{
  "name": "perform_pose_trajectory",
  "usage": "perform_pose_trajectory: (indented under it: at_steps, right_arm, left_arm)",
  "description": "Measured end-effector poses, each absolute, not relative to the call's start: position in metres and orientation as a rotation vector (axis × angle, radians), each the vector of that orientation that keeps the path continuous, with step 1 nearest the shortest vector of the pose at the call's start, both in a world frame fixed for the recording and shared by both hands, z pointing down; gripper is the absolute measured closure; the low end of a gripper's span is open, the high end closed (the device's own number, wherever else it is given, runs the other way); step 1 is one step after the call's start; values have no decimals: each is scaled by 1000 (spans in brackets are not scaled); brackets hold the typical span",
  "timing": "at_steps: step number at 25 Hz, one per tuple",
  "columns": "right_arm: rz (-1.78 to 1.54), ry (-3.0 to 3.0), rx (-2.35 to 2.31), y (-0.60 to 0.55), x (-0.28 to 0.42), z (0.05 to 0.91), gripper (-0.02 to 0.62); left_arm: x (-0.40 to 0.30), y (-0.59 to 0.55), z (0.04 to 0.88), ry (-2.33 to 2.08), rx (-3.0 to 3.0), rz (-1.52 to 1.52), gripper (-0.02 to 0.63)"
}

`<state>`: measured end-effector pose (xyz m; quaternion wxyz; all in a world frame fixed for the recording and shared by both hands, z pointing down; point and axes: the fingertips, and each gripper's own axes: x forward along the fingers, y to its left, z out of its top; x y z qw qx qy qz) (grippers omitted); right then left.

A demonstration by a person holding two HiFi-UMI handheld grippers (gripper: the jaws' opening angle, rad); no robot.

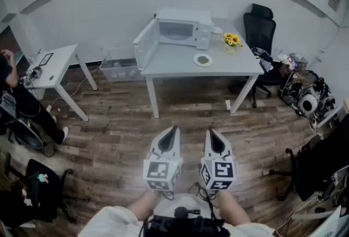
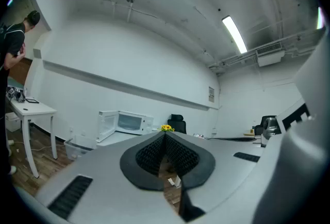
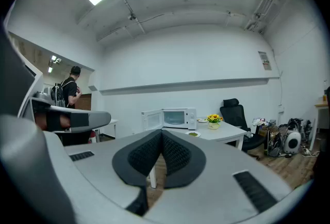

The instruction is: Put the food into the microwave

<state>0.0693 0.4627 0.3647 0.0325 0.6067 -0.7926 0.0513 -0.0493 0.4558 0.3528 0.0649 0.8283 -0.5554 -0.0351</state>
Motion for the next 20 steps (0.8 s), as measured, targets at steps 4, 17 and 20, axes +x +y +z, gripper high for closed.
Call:
perform_pose_trajectory:
  at_steps: [4, 17, 20]
  right_arm:
    - [169, -2433, 1867, 467, 68, 368, 577]
    - [196, -2465, 1891, 458, 54, 365, 572]
    - [205, -2457, 1913, 450, 51, 367, 572]
  left_arm:
    - [-52, 459, 352, -1677, 2496, -100, 595]
    - [-62, 449, 356, -1669, 2493, -79, 595]
    - [-66, 442, 357, -1652, 2499, -67, 595]
